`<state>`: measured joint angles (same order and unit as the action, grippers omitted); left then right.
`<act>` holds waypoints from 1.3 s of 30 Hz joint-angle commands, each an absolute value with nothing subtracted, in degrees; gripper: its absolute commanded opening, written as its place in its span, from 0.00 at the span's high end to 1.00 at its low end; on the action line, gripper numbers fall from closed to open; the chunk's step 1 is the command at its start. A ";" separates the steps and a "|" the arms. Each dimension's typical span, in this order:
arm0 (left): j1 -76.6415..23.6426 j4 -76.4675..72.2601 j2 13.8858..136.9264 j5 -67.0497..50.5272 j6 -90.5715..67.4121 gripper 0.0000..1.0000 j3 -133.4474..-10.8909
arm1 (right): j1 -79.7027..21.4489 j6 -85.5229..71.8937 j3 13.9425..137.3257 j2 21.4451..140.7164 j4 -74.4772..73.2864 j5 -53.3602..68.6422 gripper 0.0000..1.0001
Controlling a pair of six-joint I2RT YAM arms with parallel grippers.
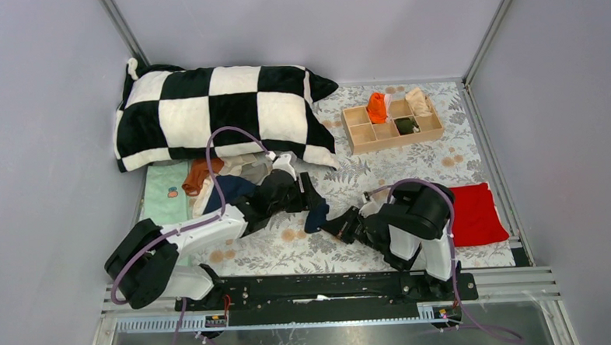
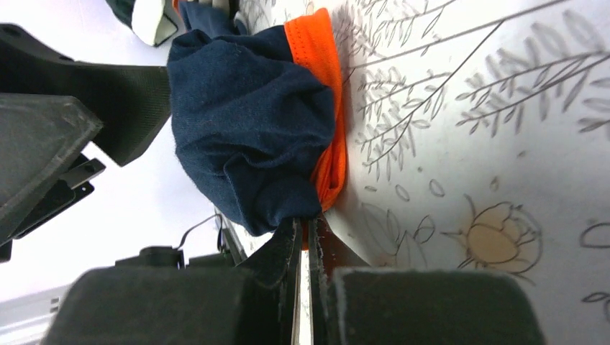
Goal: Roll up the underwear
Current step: Roll the underwear to the center of the board.
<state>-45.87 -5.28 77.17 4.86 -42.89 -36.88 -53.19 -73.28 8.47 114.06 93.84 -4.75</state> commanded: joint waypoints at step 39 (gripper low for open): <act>-45.48 8.84 81.65 -1.73 -50.95 0.13 -44.04 | -53.28 -18.72 28.19 74.78 13.65 0.87 1.00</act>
